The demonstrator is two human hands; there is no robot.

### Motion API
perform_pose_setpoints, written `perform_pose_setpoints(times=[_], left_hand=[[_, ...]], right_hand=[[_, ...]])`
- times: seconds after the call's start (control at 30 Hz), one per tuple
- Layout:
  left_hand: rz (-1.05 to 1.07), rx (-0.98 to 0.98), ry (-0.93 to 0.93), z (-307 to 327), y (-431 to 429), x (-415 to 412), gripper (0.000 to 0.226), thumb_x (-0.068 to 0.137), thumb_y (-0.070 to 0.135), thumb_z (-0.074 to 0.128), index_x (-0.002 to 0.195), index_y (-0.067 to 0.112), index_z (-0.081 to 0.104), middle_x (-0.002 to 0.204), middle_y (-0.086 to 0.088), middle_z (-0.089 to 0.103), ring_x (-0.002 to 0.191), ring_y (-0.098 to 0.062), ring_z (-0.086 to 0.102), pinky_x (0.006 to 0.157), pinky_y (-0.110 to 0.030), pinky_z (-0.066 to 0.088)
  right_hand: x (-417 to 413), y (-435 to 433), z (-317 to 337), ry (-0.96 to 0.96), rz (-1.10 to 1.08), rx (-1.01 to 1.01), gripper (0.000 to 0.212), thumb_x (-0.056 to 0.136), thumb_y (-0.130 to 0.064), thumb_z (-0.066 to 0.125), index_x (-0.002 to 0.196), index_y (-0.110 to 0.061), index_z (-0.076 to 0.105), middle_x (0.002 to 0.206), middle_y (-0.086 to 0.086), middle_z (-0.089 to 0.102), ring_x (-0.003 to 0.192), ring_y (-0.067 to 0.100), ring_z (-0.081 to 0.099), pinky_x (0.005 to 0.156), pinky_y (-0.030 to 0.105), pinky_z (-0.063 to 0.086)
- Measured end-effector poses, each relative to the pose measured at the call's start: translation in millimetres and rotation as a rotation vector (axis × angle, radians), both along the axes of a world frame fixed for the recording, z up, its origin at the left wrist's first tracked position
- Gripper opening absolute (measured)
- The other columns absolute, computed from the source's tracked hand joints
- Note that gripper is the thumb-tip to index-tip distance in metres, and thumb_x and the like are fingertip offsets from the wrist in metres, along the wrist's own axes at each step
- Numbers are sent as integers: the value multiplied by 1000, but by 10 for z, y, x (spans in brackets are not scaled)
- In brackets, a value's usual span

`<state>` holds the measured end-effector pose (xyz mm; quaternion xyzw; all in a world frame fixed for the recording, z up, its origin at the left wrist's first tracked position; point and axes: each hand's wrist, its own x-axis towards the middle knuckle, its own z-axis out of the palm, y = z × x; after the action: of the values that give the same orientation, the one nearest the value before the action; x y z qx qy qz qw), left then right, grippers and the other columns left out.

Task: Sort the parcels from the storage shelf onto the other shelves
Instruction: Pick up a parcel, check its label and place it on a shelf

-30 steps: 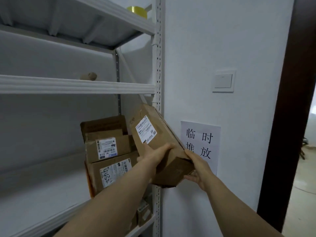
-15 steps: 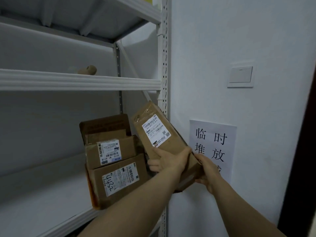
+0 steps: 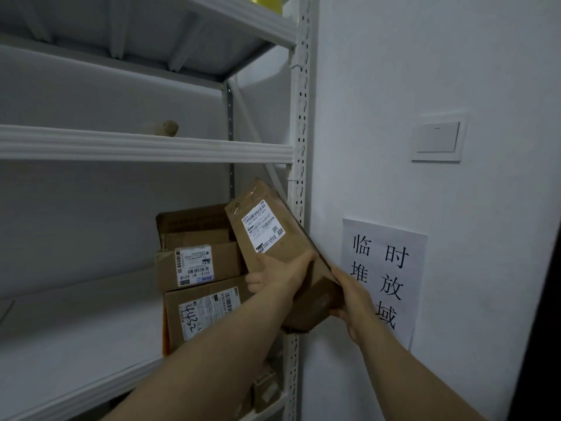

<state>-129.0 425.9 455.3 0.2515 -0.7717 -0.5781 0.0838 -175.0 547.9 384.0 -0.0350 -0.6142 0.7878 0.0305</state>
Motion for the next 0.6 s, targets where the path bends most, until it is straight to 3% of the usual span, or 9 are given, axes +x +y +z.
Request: perform_pose_setpoints(times=[0.1, 0.17, 0.27, 0.37, 0.53, 0.6], left_hand=[[-3, 51, 35, 44, -54, -87, 116, 52, 70, 66, 147, 32, 12, 137, -14, 25, 121, -37, 35, 101, -53, 38], [6, 61, 61, 89, -89, -135, 112, 53, 71, 62, 148, 35, 14, 136, -14, 26, 121, -37, 35, 102, -53, 37], [6, 71, 123, 180, -144, -187, 110, 53, 71, 60, 148, 39, 15, 138, -14, 26, 121, -38, 34, 102, -53, 36], [21, 124, 155, 284, -238, -247, 114, 46, 75, 60, 146, 40, 19, 137, -14, 30, 119, -39, 38, 100, -53, 39], [93, 337, 208, 228, -683, -898, 116, 23, 81, 68, 130, 44, 45, 123, -10, 55, 100, -40, 59, 81, -53, 50], [96, 380, 225, 276, -831, -999, 120, 17, 84, 65, 127, 39, 52, 123, -10, 57, 100, -40, 59, 82, -53, 50]], right_hand=[[-73, 10, 93, 31, -5, 13, 33, 82, -44, 70, 106, -22, 66, 110, 11, 68, 101, 28, 64, 81, 45, 57], [-120, 4, 158, 55, 7, 20, 32, 80, -44, 71, 103, -23, 66, 111, 10, 67, 102, 27, 63, 77, 42, 56], [-170, -45, 280, 116, 17, 2, 36, 82, -41, 69, 111, -21, 63, 111, 7, 65, 100, 23, 62, 67, 33, 53], [-191, -143, 429, 187, 5, -53, 39, 87, -40, 66, 119, -17, 61, 112, 6, 63, 94, 17, 60, 67, 30, 50], [-247, -334, 699, 255, -13, -76, 56, 84, -39, 69, 132, -15, 52, 119, 2, 57, 98, 12, 57, 79, 26, 51], [-266, -420, 831, 263, -1, -79, 52, 81, -38, 73, 124, -12, 59, 114, 4, 63, 95, 15, 61, 70, 20, 54]])
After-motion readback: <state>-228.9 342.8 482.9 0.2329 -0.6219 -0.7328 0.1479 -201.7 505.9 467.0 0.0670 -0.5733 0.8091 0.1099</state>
